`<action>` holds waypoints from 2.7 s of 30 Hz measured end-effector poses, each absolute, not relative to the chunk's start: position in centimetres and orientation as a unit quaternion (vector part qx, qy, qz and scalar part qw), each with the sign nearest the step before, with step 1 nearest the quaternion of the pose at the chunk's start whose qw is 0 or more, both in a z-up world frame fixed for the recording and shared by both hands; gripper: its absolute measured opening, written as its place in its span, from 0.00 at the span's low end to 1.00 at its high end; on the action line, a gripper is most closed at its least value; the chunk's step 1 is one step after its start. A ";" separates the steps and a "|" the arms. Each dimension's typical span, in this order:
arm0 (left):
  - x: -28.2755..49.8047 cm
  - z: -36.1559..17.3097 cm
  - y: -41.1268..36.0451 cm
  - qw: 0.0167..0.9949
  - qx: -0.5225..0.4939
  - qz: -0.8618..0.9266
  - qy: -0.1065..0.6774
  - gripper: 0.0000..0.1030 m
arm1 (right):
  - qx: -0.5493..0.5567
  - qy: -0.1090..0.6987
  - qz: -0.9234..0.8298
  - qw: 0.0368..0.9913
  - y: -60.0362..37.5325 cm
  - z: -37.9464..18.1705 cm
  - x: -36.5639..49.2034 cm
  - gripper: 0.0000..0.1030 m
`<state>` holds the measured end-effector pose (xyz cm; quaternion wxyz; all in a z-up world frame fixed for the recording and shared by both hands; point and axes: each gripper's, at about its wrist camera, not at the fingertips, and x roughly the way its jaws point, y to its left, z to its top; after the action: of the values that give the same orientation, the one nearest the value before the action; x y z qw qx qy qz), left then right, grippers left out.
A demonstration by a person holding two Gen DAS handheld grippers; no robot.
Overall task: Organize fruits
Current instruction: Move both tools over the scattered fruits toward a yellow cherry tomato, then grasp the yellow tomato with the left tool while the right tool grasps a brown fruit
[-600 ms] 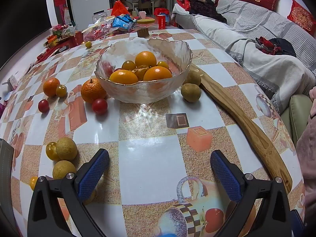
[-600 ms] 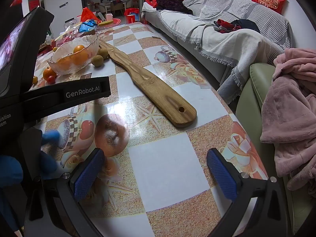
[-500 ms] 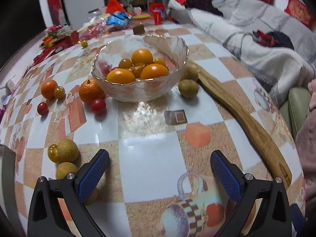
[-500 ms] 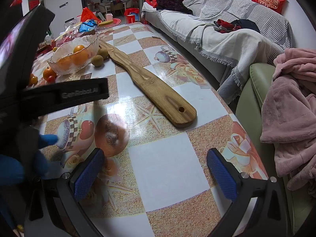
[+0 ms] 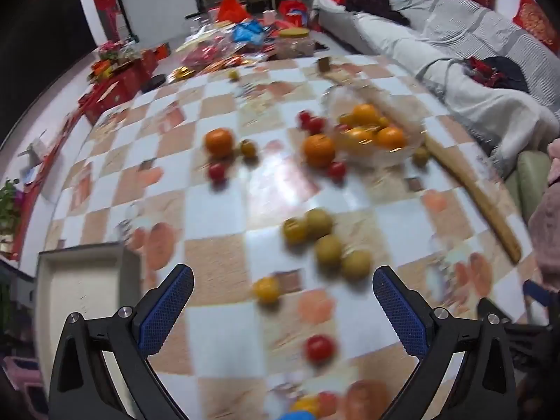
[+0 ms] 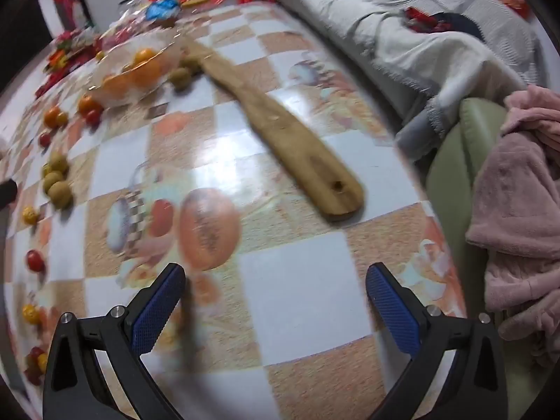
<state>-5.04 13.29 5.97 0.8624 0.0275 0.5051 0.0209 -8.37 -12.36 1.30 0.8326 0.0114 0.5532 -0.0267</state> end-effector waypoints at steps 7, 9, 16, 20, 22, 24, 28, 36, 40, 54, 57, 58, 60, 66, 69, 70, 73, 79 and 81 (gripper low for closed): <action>-5.4 4.0 16.7 0.841 0.019 0.039 0.540 1.00 | -0.015 0.578 0.032 0.815 -7.9 4.1 -7.2 1.00; -5.1 3.7 17.2 0.836 0.013 0.041 0.546 1.00 | -0.027 0.581 0.039 0.813 -6.3 4.8 -6.6 1.00; -4.7 3.4 17.2 0.829 0.016 0.039 0.558 1.00 | -0.029 0.581 0.060 0.811 -3.6 5.2 -5.0 1.00; -4.3 2.9 17.2 0.825 0.013 0.044 0.564 1.00 | -0.028 0.583 0.066 0.809 -3.2 5.3 -5.0 1.00; -4.3 2.8 17.3 0.824 0.012 0.047 0.565 1.00 | -0.030 0.583 0.067 0.809 -3.0 5.3 -5.0 1.00; -4.2 2.7 17.3 0.823 0.012 0.047 0.566 1.00 | -0.031 0.583 0.069 0.809 -2.9 5.3 -4.9 1.00; -4.0 2.5 17.1 0.821 0.012 0.049 0.568 1.00 | -0.030 0.583 0.069 0.809 -2.9 5.3 -4.7 1.00; -3.7 1.9 16.9 0.819 0.017 0.054 0.572 1.00 | -0.029 0.585 0.073 0.807 -2.7 4.9 -4.5 1.00; -3.3 1.3 16.7 0.818 0.027 0.057 0.572 1.00 | -0.029 0.587 0.077 0.805 -2.5 4.7 -4.4 1.00; -2.7 0.5 17.2 0.820 0.029 0.073 0.567 0.93 | -0.047 0.588 0.102 0.801 -0.9 3.7 -3.8 1.00; -2.6 0.7 17.1 0.821 0.025 0.065 0.566 0.84 | -0.054 0.589 0.113 0.798 -0.2 3.1 -3.5 1.00; -2.5 0.7 17.0 0.822 0.024 0.061 0.566 0.82 | -0.057 0.589 0.117 0.797 0.0 3.0 -3.4 1.00; -2.4 0.8 16.8 0.823 0.019 0.050 0.565 0.75 | -0.061 0.587 0.126 0.797 0.5 2.7 -3.3 1.00; -1.9 0.8 17.0 0.826 0.001 0.024 0.563 0.66 | -0.076 0.578 0.155 0.797 1.8 2.3 -2.9 0.96; -1.8 0.8 16.8 0.827 0.002 0.008 0.561 0.56 | -0.074 0.579 0.168 0.794 2.2 2.0 -2.6 0.86; -1.8 0.9 16.7 0.828 0.003 0.003 0.561 0.52 | -0.074 0.580 0.174 0.792 2.4 1.8 -2.5 0.83; -1.9 1.0 16.7 0.829 0.005 -0.009 0.559 0.39 | -0.083 0.574 0.180 0.795 2.9 1.7 -2.3 0.80; -2.1 1.3 17.1 0.828 -0.009 -0.032 0.560 0.22 | -0.091 0.562 0.193 0.799 3.8 1.8 -1.5 0.62; -2.2 1.3 17.1 0.828 -0.008 -0.033 0.560 0.22 | -0.089 0.561 0.199 0.799 4.1 1.9 -1.2 0.33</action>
<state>-2.16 17.08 1.26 0.8278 -0.0083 0.5599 -0.0332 -1.18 4.06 1.92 0.7989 -0.0886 0.5608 0.1987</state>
